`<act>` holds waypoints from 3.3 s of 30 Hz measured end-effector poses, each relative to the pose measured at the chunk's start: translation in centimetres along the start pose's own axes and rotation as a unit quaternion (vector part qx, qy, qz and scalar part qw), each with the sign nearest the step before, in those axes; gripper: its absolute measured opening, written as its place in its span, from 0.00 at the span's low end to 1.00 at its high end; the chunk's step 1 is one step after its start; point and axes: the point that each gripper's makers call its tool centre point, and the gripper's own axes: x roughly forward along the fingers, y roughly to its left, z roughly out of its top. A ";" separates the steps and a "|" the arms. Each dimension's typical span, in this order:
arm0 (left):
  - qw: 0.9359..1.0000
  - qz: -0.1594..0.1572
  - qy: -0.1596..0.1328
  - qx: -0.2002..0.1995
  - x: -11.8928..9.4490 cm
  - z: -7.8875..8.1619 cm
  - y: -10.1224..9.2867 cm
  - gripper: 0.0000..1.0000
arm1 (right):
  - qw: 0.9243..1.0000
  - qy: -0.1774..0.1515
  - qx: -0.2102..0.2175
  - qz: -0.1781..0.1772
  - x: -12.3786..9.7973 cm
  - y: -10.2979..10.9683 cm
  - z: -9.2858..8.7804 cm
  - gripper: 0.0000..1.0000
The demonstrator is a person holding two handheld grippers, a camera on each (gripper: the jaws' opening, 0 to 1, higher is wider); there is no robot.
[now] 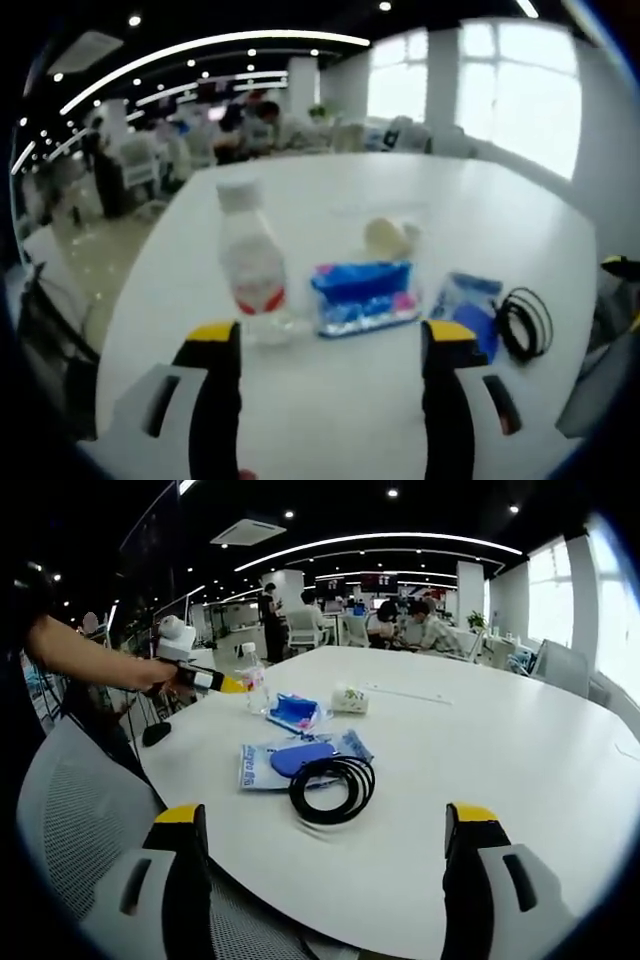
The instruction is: Arrange the tabletop items into an orderly group along one side of the table until the central work area is clear of visible clutter.
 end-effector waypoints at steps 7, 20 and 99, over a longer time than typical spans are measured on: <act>0.999 -0.026 -0.026 0.016 -3.1 -0.3 -1.8 0.75 | 1.000 -0.003 -0.003 -0.001 0.0 0.0 0.1 1.00; 0.998 -0.031 -0.058 0.018 -8.4 -0.5 -3.9 0.86 | 1.000 -0.005 -0.009 -0.003 0.1 0.1 0.2 1.00; 0.990 -0.075 -0.073 0.098 -14.3 -4.1 -7.8 1.00 | 0.990 0.061 -0.112 0.056 0.5 3.1 -1.3 0.92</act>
